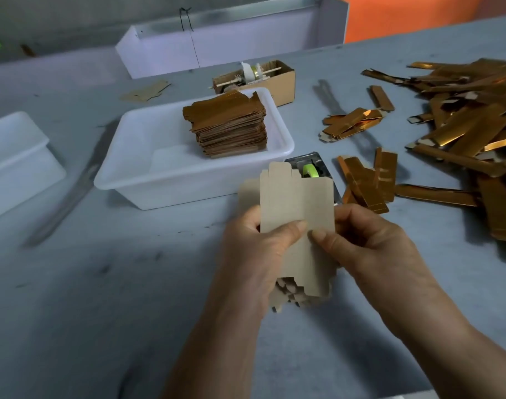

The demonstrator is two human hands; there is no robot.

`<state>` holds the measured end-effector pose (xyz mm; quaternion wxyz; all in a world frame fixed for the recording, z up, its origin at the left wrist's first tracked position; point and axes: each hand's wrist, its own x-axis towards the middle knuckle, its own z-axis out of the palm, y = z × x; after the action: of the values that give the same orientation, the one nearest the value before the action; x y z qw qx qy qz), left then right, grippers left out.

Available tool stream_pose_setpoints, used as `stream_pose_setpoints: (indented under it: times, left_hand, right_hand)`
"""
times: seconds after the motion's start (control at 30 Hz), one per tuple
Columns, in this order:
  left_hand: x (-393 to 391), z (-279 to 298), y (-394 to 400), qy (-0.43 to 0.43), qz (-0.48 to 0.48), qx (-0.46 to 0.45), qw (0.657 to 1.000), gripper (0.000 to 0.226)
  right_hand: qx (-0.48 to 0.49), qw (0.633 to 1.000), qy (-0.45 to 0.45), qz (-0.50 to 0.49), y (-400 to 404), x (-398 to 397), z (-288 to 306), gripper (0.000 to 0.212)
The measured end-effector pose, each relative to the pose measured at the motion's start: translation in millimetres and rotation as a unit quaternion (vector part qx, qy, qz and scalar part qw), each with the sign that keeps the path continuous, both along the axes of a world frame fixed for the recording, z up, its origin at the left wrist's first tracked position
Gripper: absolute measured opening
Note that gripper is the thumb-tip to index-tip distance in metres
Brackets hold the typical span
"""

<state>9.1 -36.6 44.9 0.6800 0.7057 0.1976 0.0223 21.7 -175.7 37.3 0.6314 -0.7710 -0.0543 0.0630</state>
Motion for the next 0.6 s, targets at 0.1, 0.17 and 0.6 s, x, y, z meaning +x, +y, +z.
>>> stream_pose_setpoints:
  times: [0.1,0.17,0.6]
  left_hand:
    - [0,-2,-1,-0.011,0.004,0.004,1.0,0.014]
    - [1,-3,-2,-0.013,0.005,0.005,1.0,0.013]
    - [-8,8,5,-0.008,-0.126,-0.01,0.992,0.023]
  right_hand:
    - [-0.086,0.993,-0.068,-0.042,4,-4,3,0.013]
    - [-0.077,0.992,-0.094,-0.035,7,-7,7,0.021]
    - [-0.013,0.997,-0.069,0.034,11,-6,7,0.012]
